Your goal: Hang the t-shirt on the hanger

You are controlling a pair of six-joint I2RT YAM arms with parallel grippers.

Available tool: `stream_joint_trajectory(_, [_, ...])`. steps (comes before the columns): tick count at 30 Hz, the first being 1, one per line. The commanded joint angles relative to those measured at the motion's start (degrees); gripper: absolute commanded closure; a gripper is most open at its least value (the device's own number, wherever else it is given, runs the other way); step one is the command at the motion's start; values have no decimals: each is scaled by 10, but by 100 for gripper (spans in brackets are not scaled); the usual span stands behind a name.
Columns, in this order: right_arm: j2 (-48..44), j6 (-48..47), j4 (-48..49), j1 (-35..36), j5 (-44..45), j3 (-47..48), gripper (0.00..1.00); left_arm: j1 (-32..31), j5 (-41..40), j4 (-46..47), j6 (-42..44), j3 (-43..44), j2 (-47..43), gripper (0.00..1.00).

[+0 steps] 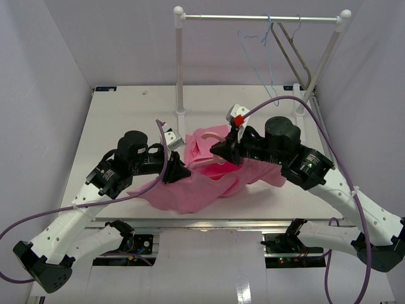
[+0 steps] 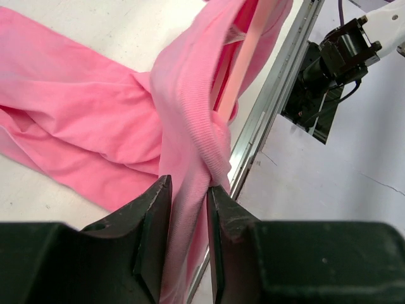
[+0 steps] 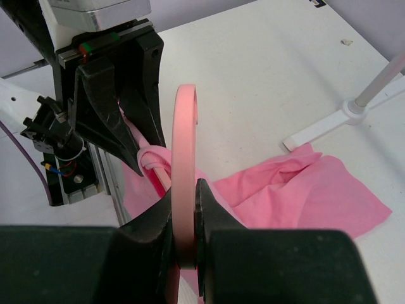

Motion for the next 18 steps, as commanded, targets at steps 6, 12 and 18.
stream_joint_trajectory(6, [-40,-29,-46,-11,104,33,92,6,-85,-56,-9,43,3,55])
stream_joint_trajectory(12, [-41,-29,-61,-11,127,43,92,6,-133,-87,-10,59,13,53])
stream_joint_trajectory(18, [-25,-23,-55,-11,112,37,92,6,-64,-66,-22,86,6,47])
